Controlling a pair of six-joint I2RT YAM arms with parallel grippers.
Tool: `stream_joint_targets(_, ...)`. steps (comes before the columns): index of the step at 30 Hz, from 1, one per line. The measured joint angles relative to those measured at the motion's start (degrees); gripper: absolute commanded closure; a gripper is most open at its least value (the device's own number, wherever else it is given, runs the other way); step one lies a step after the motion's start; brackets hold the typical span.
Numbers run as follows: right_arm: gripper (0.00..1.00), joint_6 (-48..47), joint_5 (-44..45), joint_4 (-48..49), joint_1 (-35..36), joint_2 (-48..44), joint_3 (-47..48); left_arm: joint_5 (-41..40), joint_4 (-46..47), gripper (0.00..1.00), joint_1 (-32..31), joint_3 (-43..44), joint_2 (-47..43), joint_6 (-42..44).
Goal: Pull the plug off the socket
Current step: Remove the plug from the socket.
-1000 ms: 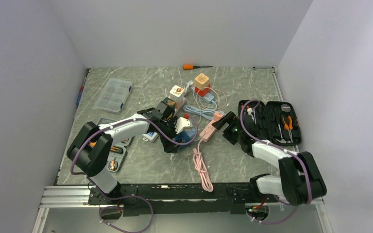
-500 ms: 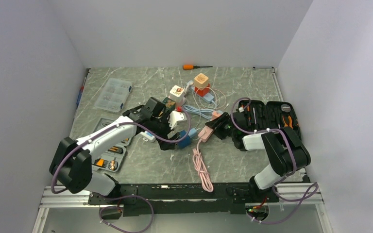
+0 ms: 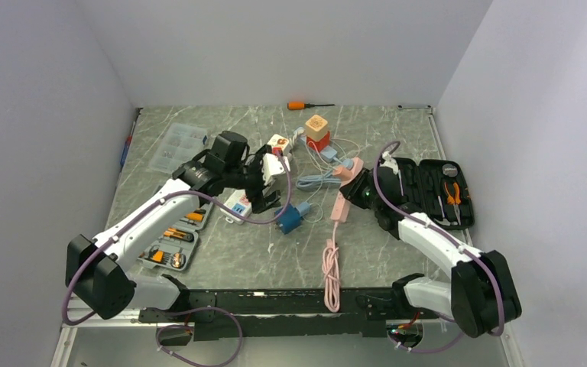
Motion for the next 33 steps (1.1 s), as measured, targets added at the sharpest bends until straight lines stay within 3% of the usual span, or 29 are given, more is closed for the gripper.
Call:
stream_joint_targets(5, 1.00, -8.00, 2.05, -5.40, 0.04, -3.08, 1.75, 0.15, 8.70, 0.01, -1.05, 3.93, 1.81, 4.50)
stream_joint_targets(14, 1.00, -16.52, 4.09, -11.30, 3.02, -5.84, 4.98, 1.18, 24.30, 0.01, -4.55, 8.66, 13.90, 17.00)
stream_joint_targets(27, 1.00, -20.81, 10.88, -13.55, 12.09, -4.96, 10.67, 2.71, 27.04, 0.01, -8.66, 11.63, 20.96, 21.86)
stream_joint_targets(33, 1.00, -21.42, 12.63, -13.57, 12.57, -5.01, 11.26, 1.92, 29.38, 0.12, -9.46, 10.47, 20.92, 21.40)
